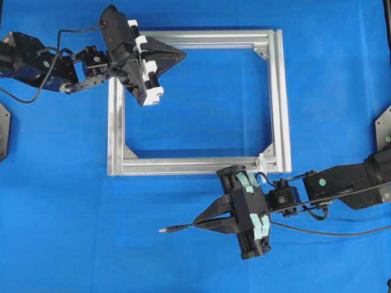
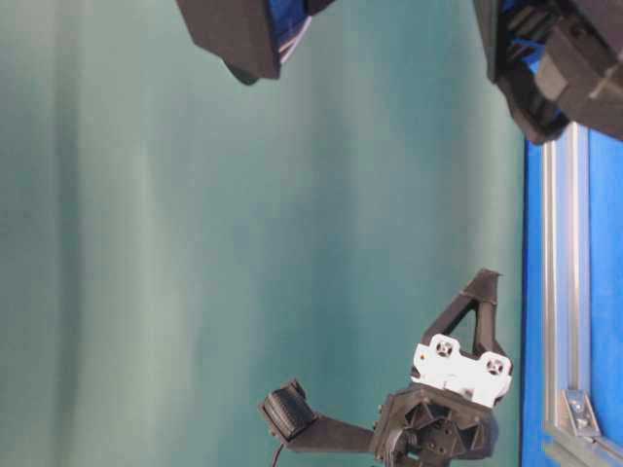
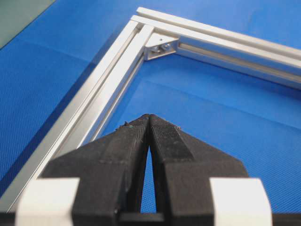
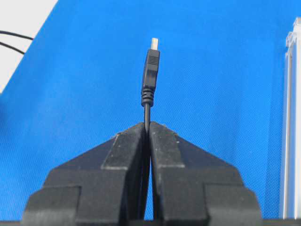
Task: Insert the wire through the string loop located on the right side.
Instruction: 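Lift the cable and swing the right gripper rightward toward the zip-tie loop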
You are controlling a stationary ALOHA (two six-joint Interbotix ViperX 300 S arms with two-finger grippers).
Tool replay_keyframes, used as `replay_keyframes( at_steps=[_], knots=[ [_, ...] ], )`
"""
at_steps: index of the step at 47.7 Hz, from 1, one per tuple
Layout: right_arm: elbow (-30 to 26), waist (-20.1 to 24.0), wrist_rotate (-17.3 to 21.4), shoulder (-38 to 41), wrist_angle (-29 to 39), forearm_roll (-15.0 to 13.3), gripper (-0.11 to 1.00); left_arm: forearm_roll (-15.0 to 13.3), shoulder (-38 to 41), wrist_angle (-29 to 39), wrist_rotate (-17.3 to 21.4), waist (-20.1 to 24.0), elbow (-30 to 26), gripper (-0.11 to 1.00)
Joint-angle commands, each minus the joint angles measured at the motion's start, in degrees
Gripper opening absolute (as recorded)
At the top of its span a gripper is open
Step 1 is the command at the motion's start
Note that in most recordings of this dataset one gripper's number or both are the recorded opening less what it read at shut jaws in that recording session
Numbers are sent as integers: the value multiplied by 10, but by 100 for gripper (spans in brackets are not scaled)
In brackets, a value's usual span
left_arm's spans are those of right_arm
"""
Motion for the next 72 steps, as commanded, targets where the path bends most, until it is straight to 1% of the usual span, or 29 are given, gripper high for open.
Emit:
replay_keyframes(
  at_steps=[1, 14, 22, 28, 37, 42, 48, 52, 62, 72],
  knots=[
    [-4, 1, -1, -18, -2, 0, -3, 1, -19, -3, 1, 1, -4, 0],
    [-1, 1, -1, -19, -2, 0, -3, 2, -19, -3, 1, 0, -4, 0],
    [30, 3, 1, -35, -4, 3, -3, 2, -19, -3, 1, 0, -4, 0],
    [74, 10, 3, -60, -7, 4, -3, 2, -19, -3, 1, 0, -4, 0],
    [144, 33, 4, -112, -8, 8, -3, 2, -20, -3, 0, 0, -4, 0],
    [185, 40, 4, -142, -8, 24, -3, 1, -20, -3, 0, 0, -4, 0],
    [237, 40, 4, -184, -9, 53, -3, 2, -21, -3, 0, -2, -4, 0],
    [271, 42, 4, -214, -8, 60, -3, 2, -21, -3, 0, -3, -4, 0],
    [333, 41, 4, -287, 9, 61, -3, 2, -20, -3, 0, -4, -3, 0],
    [371, 41, 2, -350, 33, 61, -3, 2, -21, -3, 0, -4, -3, 0]
  ],
)
